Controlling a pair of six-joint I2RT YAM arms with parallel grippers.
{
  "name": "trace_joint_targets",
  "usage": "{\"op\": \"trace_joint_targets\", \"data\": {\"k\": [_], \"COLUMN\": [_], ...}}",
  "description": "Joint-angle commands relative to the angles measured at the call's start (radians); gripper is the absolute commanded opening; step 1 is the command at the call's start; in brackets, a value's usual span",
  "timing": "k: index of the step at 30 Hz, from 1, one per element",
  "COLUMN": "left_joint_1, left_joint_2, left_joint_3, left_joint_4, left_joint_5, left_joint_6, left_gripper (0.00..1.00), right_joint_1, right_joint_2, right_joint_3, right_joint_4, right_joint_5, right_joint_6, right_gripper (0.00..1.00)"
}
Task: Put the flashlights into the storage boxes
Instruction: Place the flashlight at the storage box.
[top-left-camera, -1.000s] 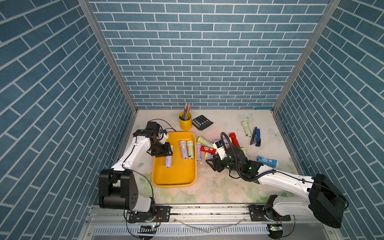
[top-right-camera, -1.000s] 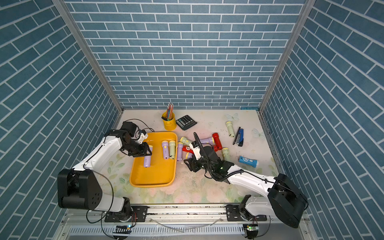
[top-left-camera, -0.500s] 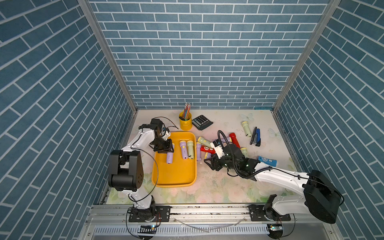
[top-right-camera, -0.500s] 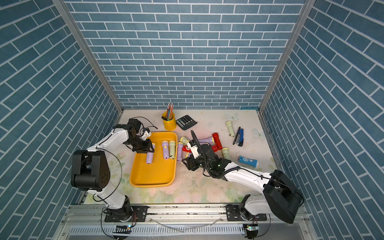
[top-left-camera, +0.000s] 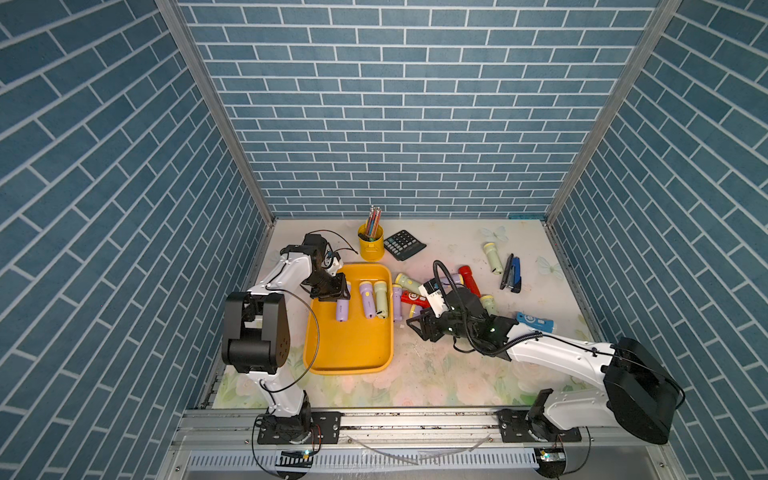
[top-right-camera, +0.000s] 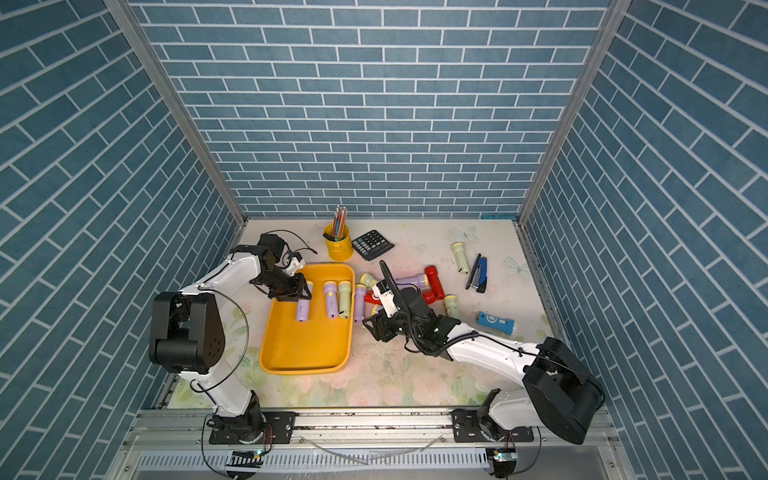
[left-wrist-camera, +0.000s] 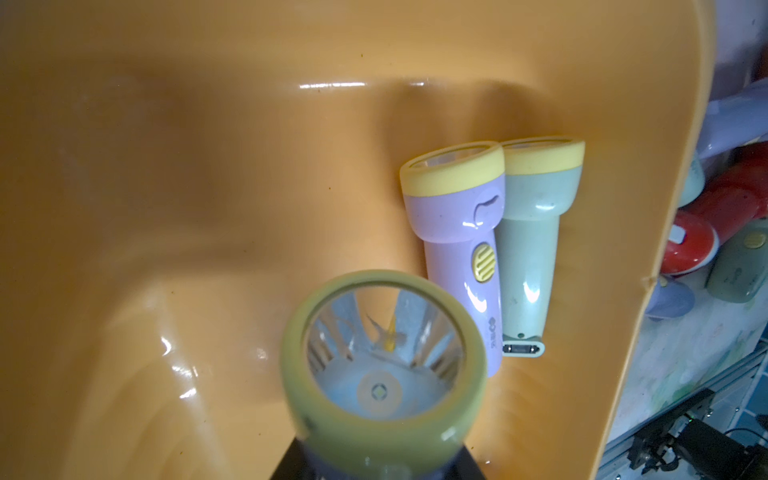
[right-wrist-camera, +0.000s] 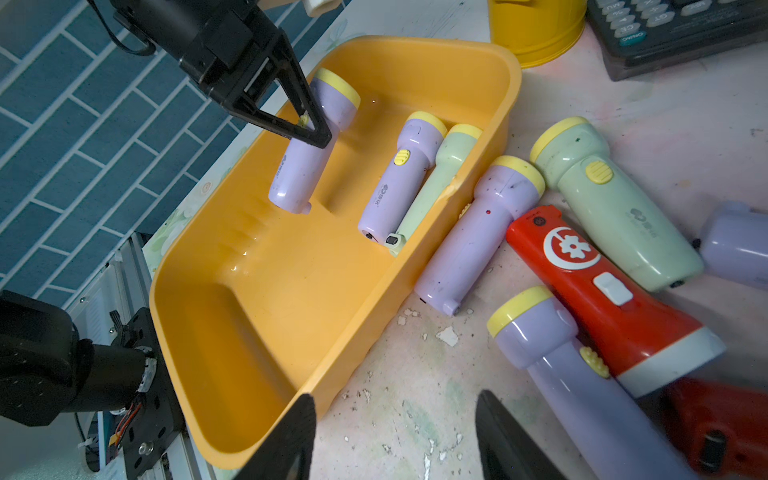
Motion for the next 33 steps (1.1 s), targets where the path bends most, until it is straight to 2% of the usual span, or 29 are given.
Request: {"op": "trace_joint_targets", "data": {"k": [1, 6, 24, 33], "left_joint_1": [-0.007, -0.007, -0.029, -0.03], "left_joint_2": [0.016, 0.033, 0.13, 0.073], "left_joint_3": [-0.028, -0.044, -0.03, -0.027], "left_joint_4": [0.059, 0.118, 0.203, 0.175], "left_joint_5": [0.045, 0.067, 0.121, 0.078], "left_joint_6": [-0.057, -0.113, -0.196, -0.185], "left_gripper": [0.38, 0.4, 0.47, 0.5], "right_joint_1": [-0.003, -0.002, -0.002, -0.003], "right_joint_2": [0.001, -0.002, -0.033, -0.044], "right_joint_3": [0.021, 0.016, -0.027, -0.024], "right_joint_4": [0.013, 0.018, 0.042, 0.026], "right_joint_5": [-0.002, -0.001, 0.029, 0.038], "right_joint_6": [-0.002, 0.007, 0.024, 0.018], "right_gripper": [0.62, 0.62, 0.62, 0.63]}}
